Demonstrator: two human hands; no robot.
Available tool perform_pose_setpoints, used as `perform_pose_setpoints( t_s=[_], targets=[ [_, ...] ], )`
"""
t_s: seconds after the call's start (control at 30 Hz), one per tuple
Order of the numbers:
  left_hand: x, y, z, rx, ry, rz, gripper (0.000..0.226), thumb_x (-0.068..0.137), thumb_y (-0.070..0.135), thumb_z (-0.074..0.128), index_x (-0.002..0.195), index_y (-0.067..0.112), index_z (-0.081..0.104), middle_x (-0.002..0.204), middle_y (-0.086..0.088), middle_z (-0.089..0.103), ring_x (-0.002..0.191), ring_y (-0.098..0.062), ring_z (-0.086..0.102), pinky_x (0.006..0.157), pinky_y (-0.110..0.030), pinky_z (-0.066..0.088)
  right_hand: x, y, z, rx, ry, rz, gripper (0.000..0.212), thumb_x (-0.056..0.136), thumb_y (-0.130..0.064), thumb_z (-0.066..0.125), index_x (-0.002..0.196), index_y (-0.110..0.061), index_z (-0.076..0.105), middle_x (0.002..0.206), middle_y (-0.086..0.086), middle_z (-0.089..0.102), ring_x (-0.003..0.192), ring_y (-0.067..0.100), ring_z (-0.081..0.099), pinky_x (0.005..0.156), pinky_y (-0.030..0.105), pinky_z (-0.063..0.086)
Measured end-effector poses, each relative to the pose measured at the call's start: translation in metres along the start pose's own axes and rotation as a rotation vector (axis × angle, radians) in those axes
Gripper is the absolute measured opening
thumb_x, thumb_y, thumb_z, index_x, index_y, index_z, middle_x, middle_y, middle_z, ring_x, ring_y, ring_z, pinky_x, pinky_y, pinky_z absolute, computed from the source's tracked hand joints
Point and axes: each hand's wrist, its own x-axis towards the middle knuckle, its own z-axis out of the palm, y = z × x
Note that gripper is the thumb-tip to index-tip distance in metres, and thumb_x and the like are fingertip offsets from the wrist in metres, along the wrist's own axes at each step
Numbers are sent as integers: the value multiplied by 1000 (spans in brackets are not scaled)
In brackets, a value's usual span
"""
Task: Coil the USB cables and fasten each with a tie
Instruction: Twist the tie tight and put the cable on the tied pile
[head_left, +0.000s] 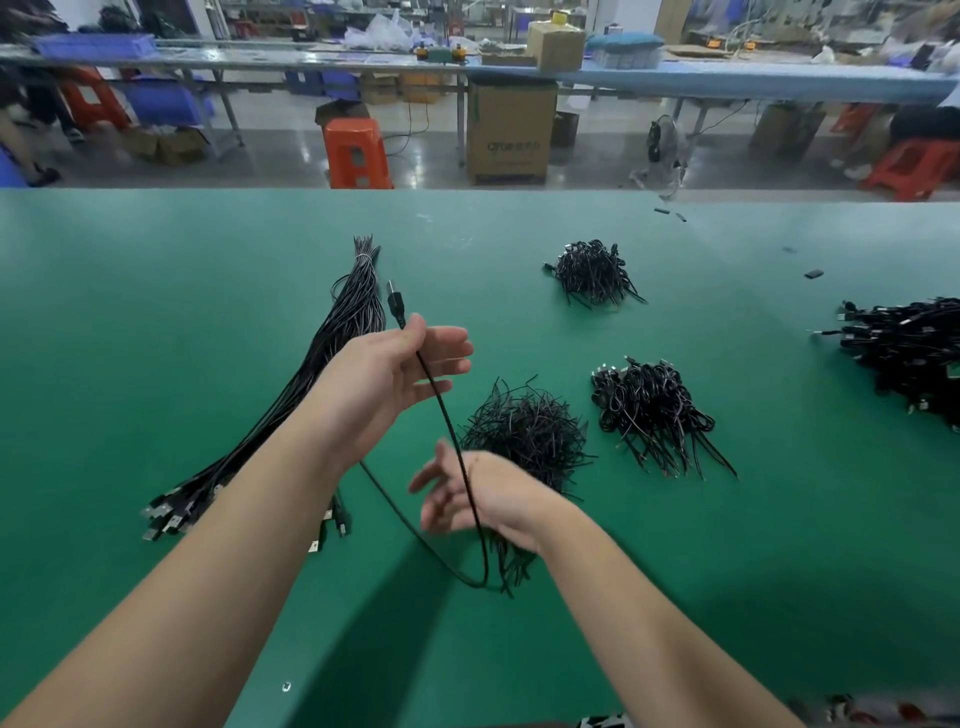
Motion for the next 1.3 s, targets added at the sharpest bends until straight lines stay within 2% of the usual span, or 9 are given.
perform_pose_setpoints(
  t_s=[0.13, 0.27, 0.43, 0.77, 0.93, 1.03, 1.13, 1.2, 1.3],
  targets=[
    [-2, -15, -3, 219, 91, 32, 35, 105, 37, 43, 112, 21, 74, 117, 3, 73, 114, -13, 66, 107, -45, 45, 0, -35, -15, 321, 32, -227, 57, 106, -51, 29, 108, -5, 63, 82, 9, 71, 75, 23, 68, 76, 38, 59],
    [-4, -20, -6, 139, 36, 41, 35, 104, 41, 45, 117, 24, 73, 121, 0, 72, 116, -15, 65, 107, -42, 46, -1, -53, -17, 126, 101, -353, 25, 106, -32, 48, 96, -12, 59, 64, -5, 50, 48, 9, 37, 44, 20, 32],
    [-5, -21, -10, 51, -102, 11, 43, 100, 41, 42, 120, 21, 73, 117, -18, 71, 118, -21, 64, 99, -34, 54, -1, -57, -12, 73, 162, -443, 29, 106, -22, 50, 80, -21, 64, 56, -11, 31, 47, 7, 21, 44, 19, 21],
    [-9, -15, -10, 289, 52, 167, 45, 110, 30, 28, 120, 12, 68, 115, -1, 74, 114, -14, 67, 102, -34, 49, 6, -48, 10, 177, 131, -346, 43, 104, -46, 45, 70, -20, 48, 50, -12, 30, 41, 7, 20, 40, 19, 19],
    [1, 14, -15, -351, 169, 226, 56, 109, 32, 20, 113, -2, 65, 113, -20, 72, 113, -33, 67, 93, -41, 56, 9, -35, 20, 356, -109, -269, 48, 104, -51, 42, 66, -22, 38, 54, -8, 23, 45, 10, 15, 39, 19, 17],
    [0, 30, -32, -626, 24, 195, 49, 100, 27, 35, 95, 3, 78, 100, -14, 76, 87, -21, 75, 70, -29, 59, 11, -30, 17, 517, -159, -235, 49, 105, -48, 41, 63, -22, 39, 54, -8, 20, 46, 9, 13, 40, 20, 14],
    [-13, 30, -41, -791, -470, -41, 42, 99, 20, 41, 106, -13, 66, 98, -28, 71, 62, -29, 70, 58, -30, 55, 11, -31, 5, 691, -182, -217, 46, 100, -46, 45, 60, -23, 43, 51, -9, 19, 45, 9, 10, 38, 19, 12],
    [-17, 22, -44, -480, -661, -148, 47, 99, 27, 49, 108, -17, 64, 95, -35, 69, 54, -31, 68, 50, -27, 51, 11, -35, -3, 710, -164, -223, 44, 96, -46, 47, 58, -24, 46, 50, -10, 20, 40, 7, 12, 35, 17, 13],
    [-21, 8, -42, 93, -632, -294, 48, 92, 38, 56, 98, -7, 74, 94, -31, 71, 54, -30, 70, 44, -26, 52, 9, -42, -13, 719, -107, -212, 46, 98, -46, 46, 57, -23, 46, 48, -11, 22, 37, 5, 13, 32, 17, 14]
  ],
)
